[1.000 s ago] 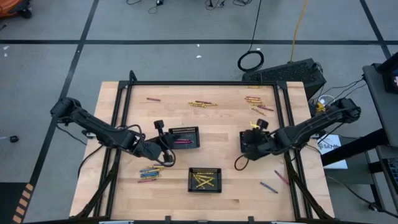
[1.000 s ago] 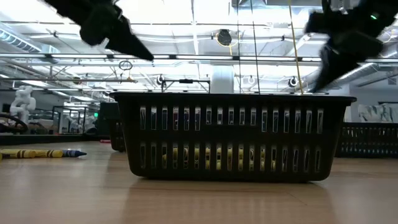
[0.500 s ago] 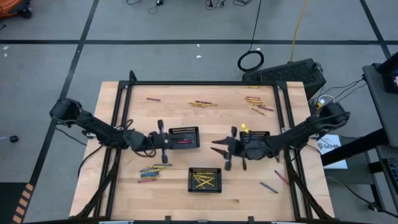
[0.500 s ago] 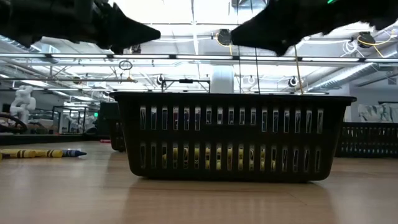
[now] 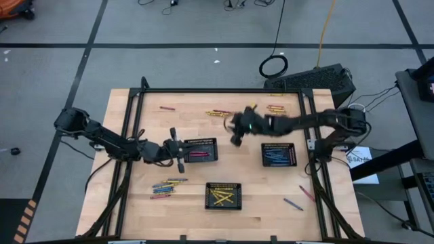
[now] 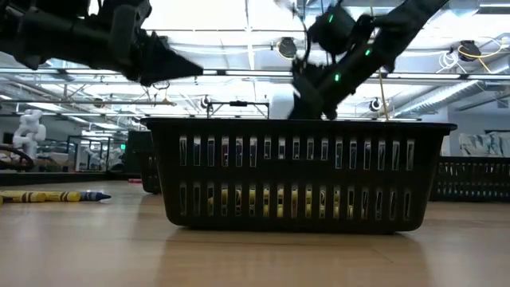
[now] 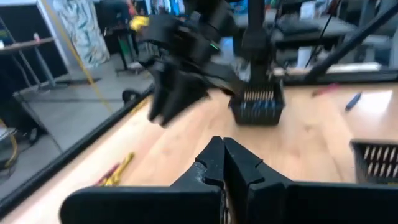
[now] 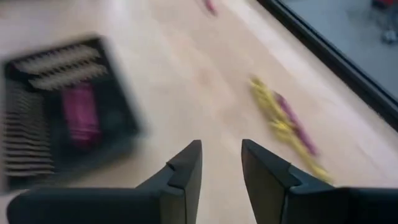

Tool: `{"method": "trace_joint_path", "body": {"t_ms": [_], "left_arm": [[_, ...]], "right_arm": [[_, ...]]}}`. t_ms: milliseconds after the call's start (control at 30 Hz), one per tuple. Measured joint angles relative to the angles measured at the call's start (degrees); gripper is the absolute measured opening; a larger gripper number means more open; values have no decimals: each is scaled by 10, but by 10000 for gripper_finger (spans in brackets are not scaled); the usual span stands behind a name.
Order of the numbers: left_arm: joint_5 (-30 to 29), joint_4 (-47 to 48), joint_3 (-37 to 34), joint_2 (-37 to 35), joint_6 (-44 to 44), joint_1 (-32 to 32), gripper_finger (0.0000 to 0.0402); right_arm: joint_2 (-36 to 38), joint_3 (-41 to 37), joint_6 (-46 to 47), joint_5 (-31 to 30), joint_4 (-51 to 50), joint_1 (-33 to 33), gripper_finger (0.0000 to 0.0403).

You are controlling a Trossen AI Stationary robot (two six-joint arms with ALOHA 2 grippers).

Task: Sort crayons
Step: Put the yellow crayon into the bottom black bin

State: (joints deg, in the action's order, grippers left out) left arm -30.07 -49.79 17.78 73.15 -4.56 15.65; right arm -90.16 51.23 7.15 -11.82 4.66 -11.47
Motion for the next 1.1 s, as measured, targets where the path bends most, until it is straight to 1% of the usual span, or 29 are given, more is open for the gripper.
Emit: {"method": "trace_joint_path", "body": {"t_ms": [133,233,333,433,533,633,733,900,1000,1100], "left_arm": [[-4,42,0,0,27,1,0],[-4,55,0,0,28,1,0],[-4,56,0,0,28,1,0],[-4,56,0,0,29,1,0],[-4,61,0,0,30,1,0],[-4,67,0,0,29,1,0],[-3,71,0,0,30,1,0],[0,78,0,0,35,2,0],[0,88,0,0,43,2,0],[0,95,0,0,56,2,0]], "right_arm": [[-28,19,-33,76,-53,-93,105],[-74,48,-60,128,-69,-136,124],[-129,93,-108,135,-96,-161,143],[-178,154,-174,133,-154,-177,155],[-216,212,-222,134,-212,-188,156],[-245,252,-255,135,-251,-195,153],[-263,272,-279,141,-277,-197,147],[-273,275,-291,152,-288,-198,130],[-273,275,-292,152,-309,-198,100],[-274,275,-292,151,-334,-195,51]]}}
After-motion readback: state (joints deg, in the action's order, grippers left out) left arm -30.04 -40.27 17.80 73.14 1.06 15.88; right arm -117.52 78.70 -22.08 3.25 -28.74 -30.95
